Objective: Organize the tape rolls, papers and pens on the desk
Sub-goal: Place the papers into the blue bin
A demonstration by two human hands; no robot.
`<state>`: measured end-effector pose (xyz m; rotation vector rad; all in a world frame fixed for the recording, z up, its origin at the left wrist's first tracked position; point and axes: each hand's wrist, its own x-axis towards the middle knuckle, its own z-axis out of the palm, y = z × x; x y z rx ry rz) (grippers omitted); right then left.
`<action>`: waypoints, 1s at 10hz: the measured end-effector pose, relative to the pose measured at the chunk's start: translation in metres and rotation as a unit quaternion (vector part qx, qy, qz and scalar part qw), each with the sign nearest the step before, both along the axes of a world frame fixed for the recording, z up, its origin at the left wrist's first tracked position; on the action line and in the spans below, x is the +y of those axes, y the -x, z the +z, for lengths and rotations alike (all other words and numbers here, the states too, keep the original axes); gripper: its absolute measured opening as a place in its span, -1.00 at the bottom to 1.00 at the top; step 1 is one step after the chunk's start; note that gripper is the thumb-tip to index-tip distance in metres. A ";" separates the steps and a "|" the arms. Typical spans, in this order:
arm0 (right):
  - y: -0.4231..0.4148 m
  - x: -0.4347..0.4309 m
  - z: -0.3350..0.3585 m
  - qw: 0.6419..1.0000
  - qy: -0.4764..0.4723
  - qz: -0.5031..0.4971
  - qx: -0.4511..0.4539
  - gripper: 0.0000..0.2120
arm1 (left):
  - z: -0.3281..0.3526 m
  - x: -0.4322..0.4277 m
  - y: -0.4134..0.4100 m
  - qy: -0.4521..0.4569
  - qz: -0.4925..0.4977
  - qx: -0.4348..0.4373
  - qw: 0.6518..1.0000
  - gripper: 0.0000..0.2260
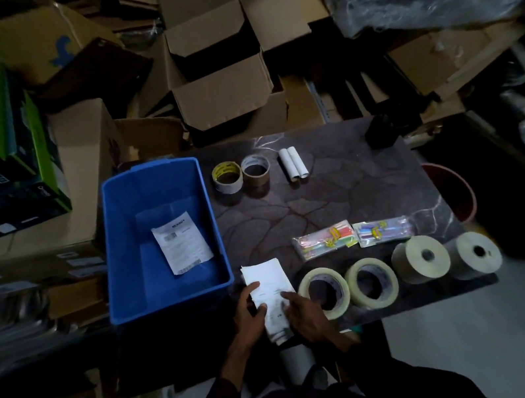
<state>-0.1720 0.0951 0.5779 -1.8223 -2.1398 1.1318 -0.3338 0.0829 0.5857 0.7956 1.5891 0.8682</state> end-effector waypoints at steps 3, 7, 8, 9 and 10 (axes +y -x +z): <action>0.007 -0.002 0.025 0.984 0.100 -0.098 0.107 -0.61 | -0.002 -0.002 -0.002 -0.014 0.028 0.017 0.999 -0.57; -0.006 0.008 0.093 0.928 -0.001 -0.191 0.319 -0.87 | 0.077 0.001 0.007 -0.071 0.002 0.013 0.997 -0.60; -0.004 0.014 0.100 0.914 0.009 -0.202 0.353 -0.87 | 0.097 0.012 0.004 -0.097 -0.011 -0.006 0.995 -0.57; -0.003 0.020 0.104 0.896 0.007 -0.226 0.382 -0.87 | 0.116 0.025 0.003 -0.110 -0.016 -0.014 0.994 -0.59; 0.000 0.031 0.114 0.873 -0.006 -0.256 0.414 -0.83 | 0.133 0.036 0.000 -0.117 -0.006 -0.043 0.992 -0.62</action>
